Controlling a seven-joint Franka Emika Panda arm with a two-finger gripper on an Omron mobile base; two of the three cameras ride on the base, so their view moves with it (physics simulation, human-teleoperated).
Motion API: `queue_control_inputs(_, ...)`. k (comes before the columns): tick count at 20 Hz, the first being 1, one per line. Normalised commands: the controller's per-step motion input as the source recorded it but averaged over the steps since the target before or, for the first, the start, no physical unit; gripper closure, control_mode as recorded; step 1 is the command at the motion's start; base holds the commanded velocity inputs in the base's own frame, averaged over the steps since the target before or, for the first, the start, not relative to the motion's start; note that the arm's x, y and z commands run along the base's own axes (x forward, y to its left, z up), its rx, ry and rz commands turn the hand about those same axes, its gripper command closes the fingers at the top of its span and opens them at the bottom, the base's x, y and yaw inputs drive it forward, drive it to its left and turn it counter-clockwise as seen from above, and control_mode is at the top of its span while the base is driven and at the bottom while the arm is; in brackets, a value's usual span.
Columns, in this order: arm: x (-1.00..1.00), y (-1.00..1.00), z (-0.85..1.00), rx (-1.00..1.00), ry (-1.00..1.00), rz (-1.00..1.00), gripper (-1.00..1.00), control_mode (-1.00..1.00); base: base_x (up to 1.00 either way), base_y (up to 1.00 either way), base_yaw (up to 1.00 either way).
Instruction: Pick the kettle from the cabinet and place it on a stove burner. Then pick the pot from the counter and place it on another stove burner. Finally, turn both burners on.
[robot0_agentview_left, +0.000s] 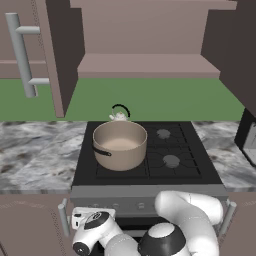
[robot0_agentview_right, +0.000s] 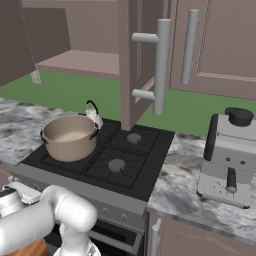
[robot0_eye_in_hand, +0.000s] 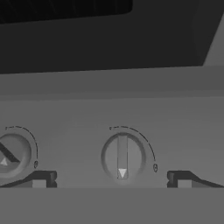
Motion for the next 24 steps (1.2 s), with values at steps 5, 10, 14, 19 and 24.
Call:
queue_control_inputs(5, 0.06, 0.08, -0.16, 0.00, 0.00, 0.00, -1.00, -1.00, 0.00, 0.00, 0.00)
queue_control_inputs(10, 0.07, 0.05, -0.12, 0.00, 0.00, 0.00, -1.00, -1.00, 0.00, 0.00, 0.00)
queue_control_inputs(14, 0.08, 0.04, -0.04, 0.00, 0.00, 0.00, -1.00, -1.00, 0.00, 0.00, 0.00)
queue_control_inputs(19, 0.09, 0.05, -0.01, 0.00, 0.00, 0.00, -1.00, -1.00, 0.00, 0.00, 0.00)
queue_control_inputs(24, 0.07, 0.04, -0.03, 0.00, 0.00, 0.00, 1.00, -1.00, 0.00, 0.00, 0.00)
